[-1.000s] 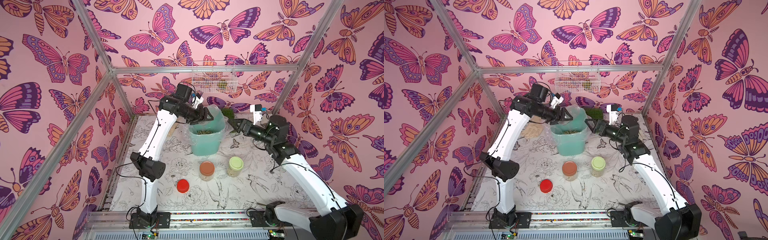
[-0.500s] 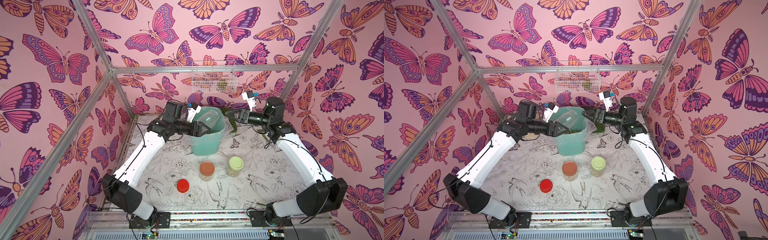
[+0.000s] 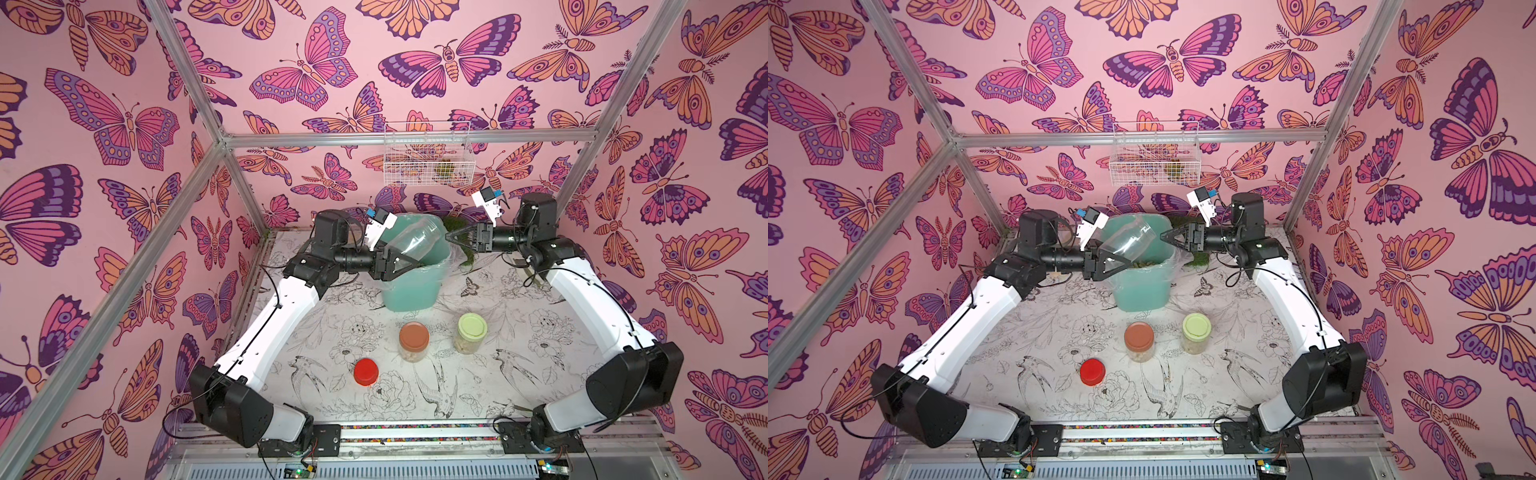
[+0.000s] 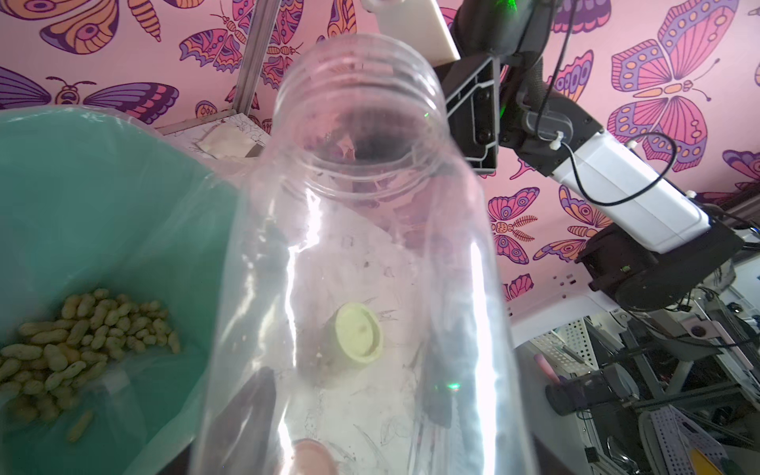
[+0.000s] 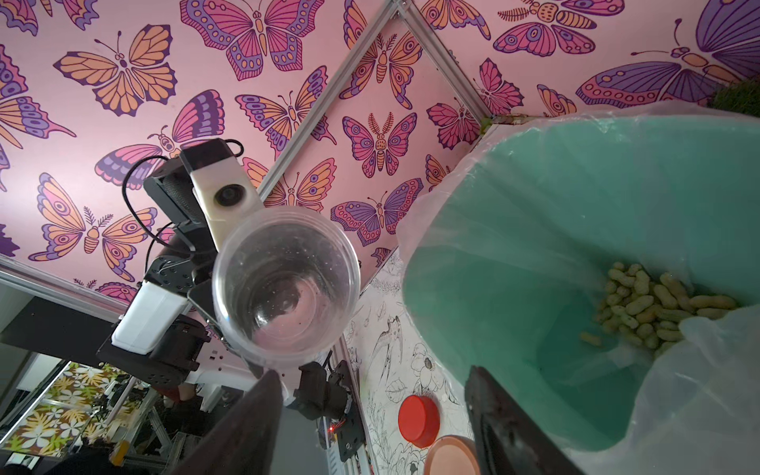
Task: Empty moldy peanuts from jars
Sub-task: Place the jar at the center of the board.
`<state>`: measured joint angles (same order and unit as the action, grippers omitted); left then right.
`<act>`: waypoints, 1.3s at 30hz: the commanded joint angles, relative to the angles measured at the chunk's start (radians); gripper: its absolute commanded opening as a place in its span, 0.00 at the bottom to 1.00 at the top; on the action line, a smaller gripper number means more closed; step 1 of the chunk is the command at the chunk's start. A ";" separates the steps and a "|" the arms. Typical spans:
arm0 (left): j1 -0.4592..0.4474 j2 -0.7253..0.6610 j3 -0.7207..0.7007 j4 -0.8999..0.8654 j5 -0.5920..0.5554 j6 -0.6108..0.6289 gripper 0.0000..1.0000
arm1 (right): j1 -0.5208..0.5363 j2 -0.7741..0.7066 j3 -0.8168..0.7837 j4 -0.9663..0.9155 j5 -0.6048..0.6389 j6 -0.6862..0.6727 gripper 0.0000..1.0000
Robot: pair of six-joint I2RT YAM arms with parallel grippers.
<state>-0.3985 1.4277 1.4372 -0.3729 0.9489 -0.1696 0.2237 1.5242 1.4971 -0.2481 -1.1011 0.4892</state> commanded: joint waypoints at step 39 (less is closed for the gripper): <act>0.012 -0.001 -0.074 -0.073 0.155 0.129 0.00 | 0.174 0.166 0.279 -0.522 -0.054 -0.397 0.05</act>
<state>-0.3977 1.4269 1.3689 -0.4568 1.1179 -0.0467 0.3672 1.6794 1.7546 -0.7078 -1.1183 0.1360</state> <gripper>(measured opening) 0.691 0.077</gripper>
